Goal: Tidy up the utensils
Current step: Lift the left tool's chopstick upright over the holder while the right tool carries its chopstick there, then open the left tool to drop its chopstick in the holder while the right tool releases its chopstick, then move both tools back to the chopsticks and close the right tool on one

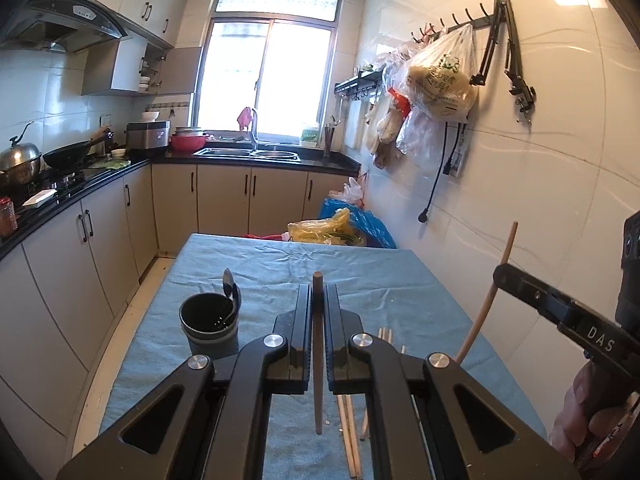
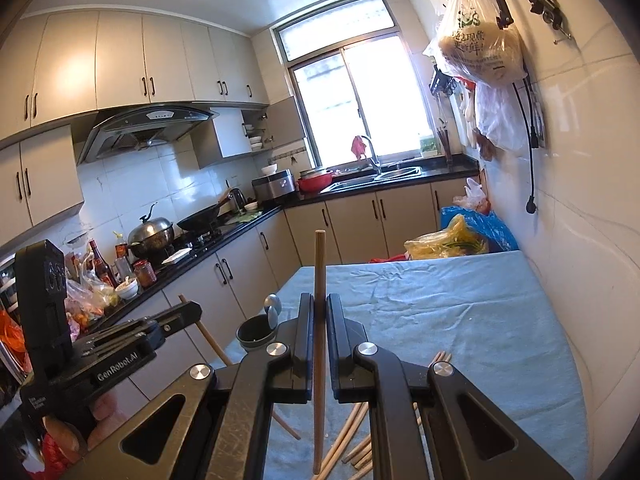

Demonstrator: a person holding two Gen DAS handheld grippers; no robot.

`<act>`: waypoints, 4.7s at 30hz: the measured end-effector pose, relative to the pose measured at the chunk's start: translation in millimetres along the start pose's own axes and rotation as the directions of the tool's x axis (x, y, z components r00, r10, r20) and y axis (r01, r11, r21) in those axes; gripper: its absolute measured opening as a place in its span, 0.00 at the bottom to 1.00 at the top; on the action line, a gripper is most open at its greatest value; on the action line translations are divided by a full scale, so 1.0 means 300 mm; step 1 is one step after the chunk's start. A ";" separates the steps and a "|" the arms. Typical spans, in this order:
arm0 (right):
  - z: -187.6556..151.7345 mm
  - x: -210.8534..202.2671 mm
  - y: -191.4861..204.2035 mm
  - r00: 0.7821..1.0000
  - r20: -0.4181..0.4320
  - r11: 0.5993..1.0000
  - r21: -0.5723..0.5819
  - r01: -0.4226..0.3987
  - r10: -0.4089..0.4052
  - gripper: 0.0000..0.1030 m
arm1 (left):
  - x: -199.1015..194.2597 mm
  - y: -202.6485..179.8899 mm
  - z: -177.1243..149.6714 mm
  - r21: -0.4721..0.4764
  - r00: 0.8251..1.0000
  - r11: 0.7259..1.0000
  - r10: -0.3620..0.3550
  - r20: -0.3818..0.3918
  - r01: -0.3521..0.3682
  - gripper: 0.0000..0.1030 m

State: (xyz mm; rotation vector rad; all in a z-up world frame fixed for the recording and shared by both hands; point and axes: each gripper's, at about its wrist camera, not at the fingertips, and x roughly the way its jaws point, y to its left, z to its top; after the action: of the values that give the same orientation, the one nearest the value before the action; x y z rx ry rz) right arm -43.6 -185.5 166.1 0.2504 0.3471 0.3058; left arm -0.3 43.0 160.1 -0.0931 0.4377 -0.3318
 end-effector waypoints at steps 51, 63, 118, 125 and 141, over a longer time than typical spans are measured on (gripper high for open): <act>0.051 0.757 0.308 0.999 0.018 0.998 -0.047 -0.031 0.032 0.07 | 0.289 0.569 0.140 -0.227 0.981 0.958 0.189 0.040 -0.175 0.05; 0.012 0.775 0.219 0.995 -0.080 0.997 0.036 -0.063 0.066 0.07 | 0.296 0.559 0.117 -0.218 0.984 0.962 0.177 0.025 -0.168 0.05; -0.403 0.210 -0.468 0.957 -0.217 0.924 0.286 0.253 -0.195 0.31 | 0.384 0.061 -0.515 0.036 0.951 0.993 0.121 -0.284 -0.116 0.37; -0.416 0.239 -0.499 0.949 -0.263 0.914 0.317 0.253 -0.172 0.31 | 0.413 0.080 -0.525 0.022 0.940 0.992 0.123 -0.318 -0.122 0.38; -0.390 0.426 -0.593 0.875 -0.470 0.854 0.402 0.331 -0.118 0.31 | 0.424 0.097 -0.540 0.003 0.933 0.996 0.083 -0.351 -0.087 0.38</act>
State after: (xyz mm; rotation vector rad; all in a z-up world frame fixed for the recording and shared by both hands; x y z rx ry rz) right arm 72.0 -285.1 -29.8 0.6233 0.8919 0.0249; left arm 47.1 24.8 -41.7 -0.0262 0.7966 -0.2600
